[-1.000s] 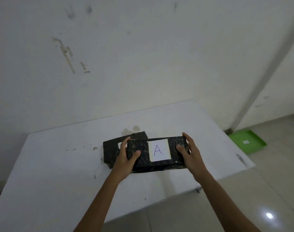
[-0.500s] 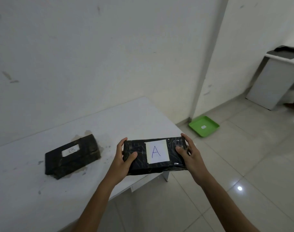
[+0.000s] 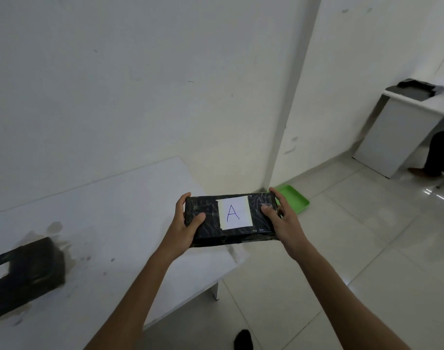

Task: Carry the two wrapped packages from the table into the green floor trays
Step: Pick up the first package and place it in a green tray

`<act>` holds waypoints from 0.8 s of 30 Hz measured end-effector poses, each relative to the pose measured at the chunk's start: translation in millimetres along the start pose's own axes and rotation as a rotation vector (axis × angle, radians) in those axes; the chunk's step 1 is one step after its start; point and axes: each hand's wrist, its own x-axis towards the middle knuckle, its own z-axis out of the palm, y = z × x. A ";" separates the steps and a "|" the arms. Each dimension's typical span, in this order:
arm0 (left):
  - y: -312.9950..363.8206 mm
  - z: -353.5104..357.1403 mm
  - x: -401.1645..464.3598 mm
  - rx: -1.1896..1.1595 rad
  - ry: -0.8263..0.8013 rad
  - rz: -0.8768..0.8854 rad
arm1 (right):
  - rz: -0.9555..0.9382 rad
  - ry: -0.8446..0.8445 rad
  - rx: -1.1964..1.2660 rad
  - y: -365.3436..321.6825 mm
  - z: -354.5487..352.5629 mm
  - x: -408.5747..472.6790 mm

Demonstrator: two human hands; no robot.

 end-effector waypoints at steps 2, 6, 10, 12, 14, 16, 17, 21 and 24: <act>1.2 17.5 36.8 -0.011 0.008 -0.008 | 0.005 -0.006 -0.012 1.6 -16.1 38.9; 11.4 48.8 100.1 -0.022 0.043 -0.023 | 0.032 -0.040 -0.026 -5.2 -46.3 112.7; 21.8 68.5 151.5 0.000 0.095 -0.048 | 0.027 -0.086 -0.036 -10.5 -64.5 178.7; 21.3 73.7 176.4 0.014 0.118 -0.047 | 0.024 -0.125 -0.031 -9.4 -68.9 211.6; 17.7 77.7 200.7 0.020 0.149 -0.051 | 0.030 -0.162 -0.029 -6.2 -70.4 244.3; 11.6 82.8 227.2 0.025 0.187 -0.059 | 0.035 -0.193 -0.030 0.0 -71.8 279.5; 8.4 86.1 240.5 0.028 0.207 -0.064 | 0.039 -0.210 -0.032 3.4 -73.0 297.0; 0.7 108.4 294.6 0.042 0.291 -0.088 | 0.065 -0.292 -0.054 14.7 -84.1 372.7; -2.2 128.3 329.2 0.032 0.366 -0.121 | 0.046 -0.365 -0.133 17.1 -90.5 423.9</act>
